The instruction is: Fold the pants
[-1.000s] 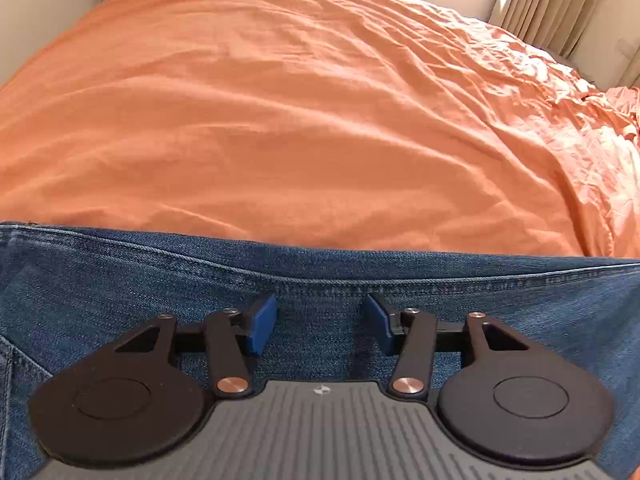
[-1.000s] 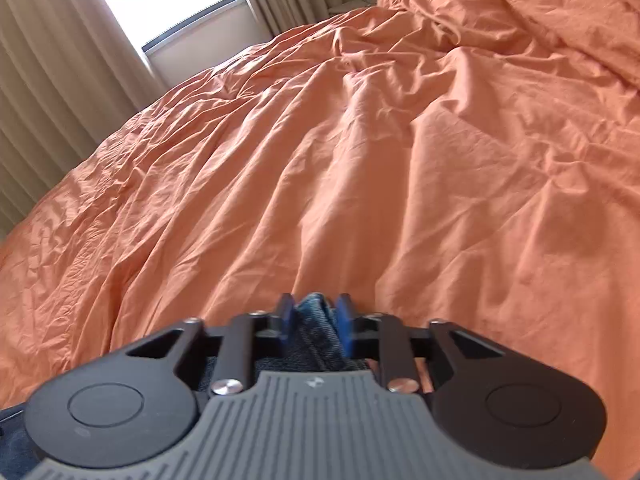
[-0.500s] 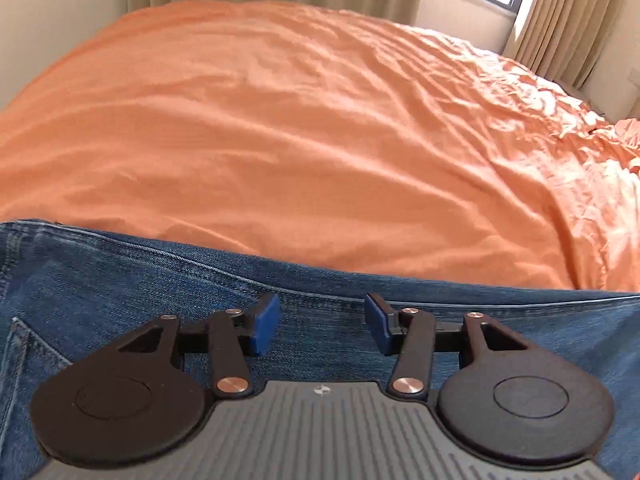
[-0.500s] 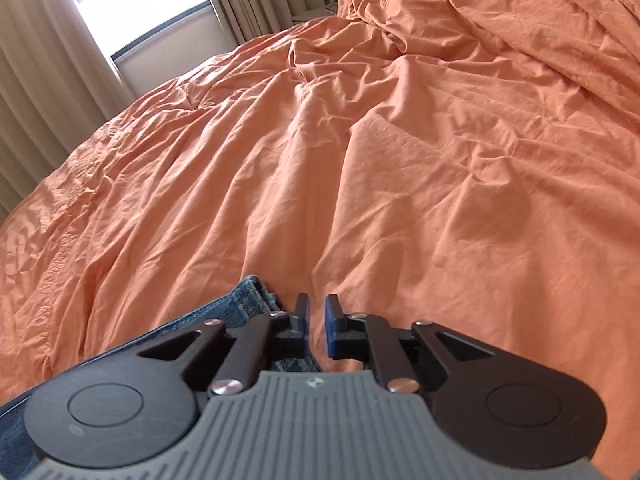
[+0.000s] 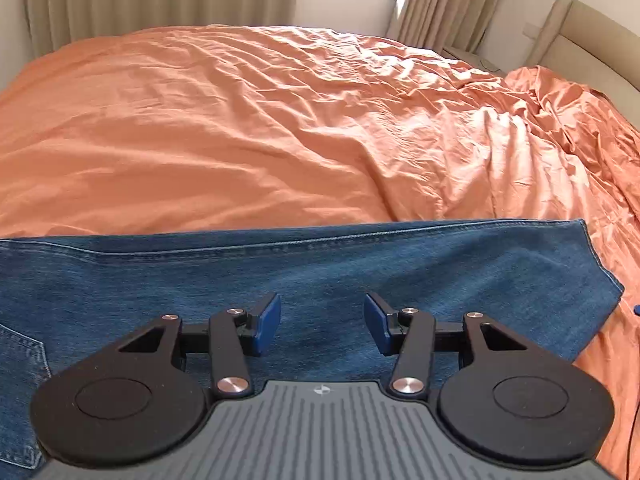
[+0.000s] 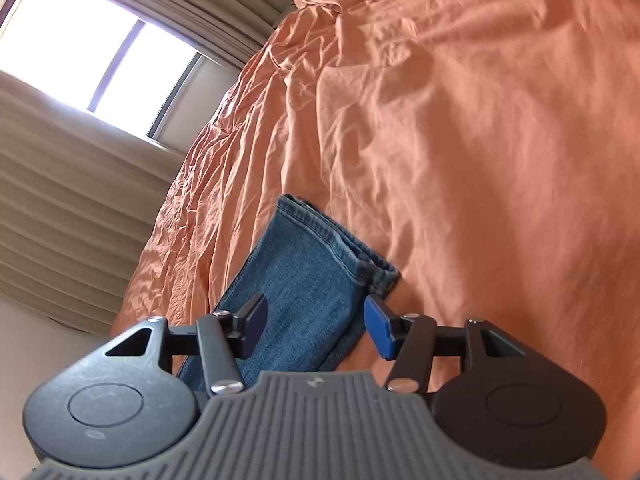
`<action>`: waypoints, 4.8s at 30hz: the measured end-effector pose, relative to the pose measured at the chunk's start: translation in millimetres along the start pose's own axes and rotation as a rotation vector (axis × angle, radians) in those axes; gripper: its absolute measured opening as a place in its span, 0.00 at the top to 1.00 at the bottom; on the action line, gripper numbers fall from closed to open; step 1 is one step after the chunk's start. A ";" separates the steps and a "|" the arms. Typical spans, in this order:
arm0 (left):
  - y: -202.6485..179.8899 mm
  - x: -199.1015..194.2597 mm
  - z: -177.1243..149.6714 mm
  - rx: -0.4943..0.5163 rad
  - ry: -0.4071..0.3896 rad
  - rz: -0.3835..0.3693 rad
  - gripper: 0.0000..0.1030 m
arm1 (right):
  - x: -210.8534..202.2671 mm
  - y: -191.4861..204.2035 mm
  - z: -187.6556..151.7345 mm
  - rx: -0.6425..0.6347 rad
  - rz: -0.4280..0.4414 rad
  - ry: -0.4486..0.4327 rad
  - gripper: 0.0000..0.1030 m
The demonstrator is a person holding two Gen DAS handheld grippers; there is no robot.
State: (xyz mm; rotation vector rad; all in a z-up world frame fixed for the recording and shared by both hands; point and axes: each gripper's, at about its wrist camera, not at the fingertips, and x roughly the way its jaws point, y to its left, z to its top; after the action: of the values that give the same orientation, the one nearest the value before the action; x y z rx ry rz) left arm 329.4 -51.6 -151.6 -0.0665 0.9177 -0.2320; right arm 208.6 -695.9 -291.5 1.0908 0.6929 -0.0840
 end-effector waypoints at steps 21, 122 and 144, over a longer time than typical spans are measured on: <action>-80.8 83.6 0.5 0.071 0.100 -0.104 0.63 | 59.8 -47.7 21.5 0.001 0.096 0.048 1.00; 139.1 -32.0 -54.2 -0.407 -0.005 -0.363 0.34 | 147.5 328.2 -364.3 -0.964 0.032 0.485 0.61; 70.6 -27.4 1.1 0.003 -0.240 -0.302 0.94 | 157.9 261.5 -229.7 -0.854 -0.069 0.232 0.60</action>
State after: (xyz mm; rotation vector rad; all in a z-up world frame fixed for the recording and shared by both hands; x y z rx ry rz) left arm 326.3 23.4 -140.5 -0.2263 0.6652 -0.4947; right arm 326.1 -336.3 -237.0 0.2553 0.8591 0.2663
